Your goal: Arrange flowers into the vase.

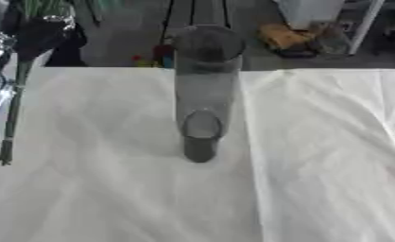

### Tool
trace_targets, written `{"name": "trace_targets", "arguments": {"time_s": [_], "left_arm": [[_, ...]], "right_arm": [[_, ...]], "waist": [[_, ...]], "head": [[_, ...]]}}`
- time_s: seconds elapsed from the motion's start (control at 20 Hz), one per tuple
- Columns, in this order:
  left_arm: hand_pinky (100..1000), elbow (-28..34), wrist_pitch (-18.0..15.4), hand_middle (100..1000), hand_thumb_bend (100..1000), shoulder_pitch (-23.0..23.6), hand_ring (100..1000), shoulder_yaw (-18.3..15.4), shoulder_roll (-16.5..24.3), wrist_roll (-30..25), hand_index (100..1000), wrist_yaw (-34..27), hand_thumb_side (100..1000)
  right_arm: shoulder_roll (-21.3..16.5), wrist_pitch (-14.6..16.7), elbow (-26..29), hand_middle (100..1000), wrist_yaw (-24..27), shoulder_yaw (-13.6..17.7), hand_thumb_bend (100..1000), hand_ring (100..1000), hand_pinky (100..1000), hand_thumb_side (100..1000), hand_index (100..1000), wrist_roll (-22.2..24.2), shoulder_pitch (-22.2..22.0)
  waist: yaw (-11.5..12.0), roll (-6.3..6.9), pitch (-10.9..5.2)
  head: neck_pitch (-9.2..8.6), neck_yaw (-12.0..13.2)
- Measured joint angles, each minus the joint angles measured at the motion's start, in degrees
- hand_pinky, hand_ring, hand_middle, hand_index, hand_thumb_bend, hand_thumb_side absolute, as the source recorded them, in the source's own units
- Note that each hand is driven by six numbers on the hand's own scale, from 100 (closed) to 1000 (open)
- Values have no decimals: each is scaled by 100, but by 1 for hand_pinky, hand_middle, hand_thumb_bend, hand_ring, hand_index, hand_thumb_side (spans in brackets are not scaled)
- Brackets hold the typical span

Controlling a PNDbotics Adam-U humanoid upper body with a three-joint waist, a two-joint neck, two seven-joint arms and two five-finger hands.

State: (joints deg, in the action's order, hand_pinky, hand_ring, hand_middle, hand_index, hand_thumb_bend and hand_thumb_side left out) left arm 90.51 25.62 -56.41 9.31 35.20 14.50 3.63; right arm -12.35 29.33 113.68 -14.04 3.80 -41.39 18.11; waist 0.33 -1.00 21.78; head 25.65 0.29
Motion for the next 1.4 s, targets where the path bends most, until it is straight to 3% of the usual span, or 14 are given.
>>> {"name": "trace_targets", "arguments": {"time_s": [0.45,1.4], "left_arm": [[100,5,-281,100,100,-292,100,-4,-101,667,100,-843,487],[100,-197,-873,100,100,-1033,100,-81,-467,1590,100,-1543,510]], "right_arm": [[-2,8,0,575,11,-30,100,764,727,986,838,27,-47],[-32,3,0,573,56,-38,100,764,726,984,838,63,-100]], "waist": [[-101,60,-36],[-391,165,-82]], "head": [[4,-2],[52,65]]}}
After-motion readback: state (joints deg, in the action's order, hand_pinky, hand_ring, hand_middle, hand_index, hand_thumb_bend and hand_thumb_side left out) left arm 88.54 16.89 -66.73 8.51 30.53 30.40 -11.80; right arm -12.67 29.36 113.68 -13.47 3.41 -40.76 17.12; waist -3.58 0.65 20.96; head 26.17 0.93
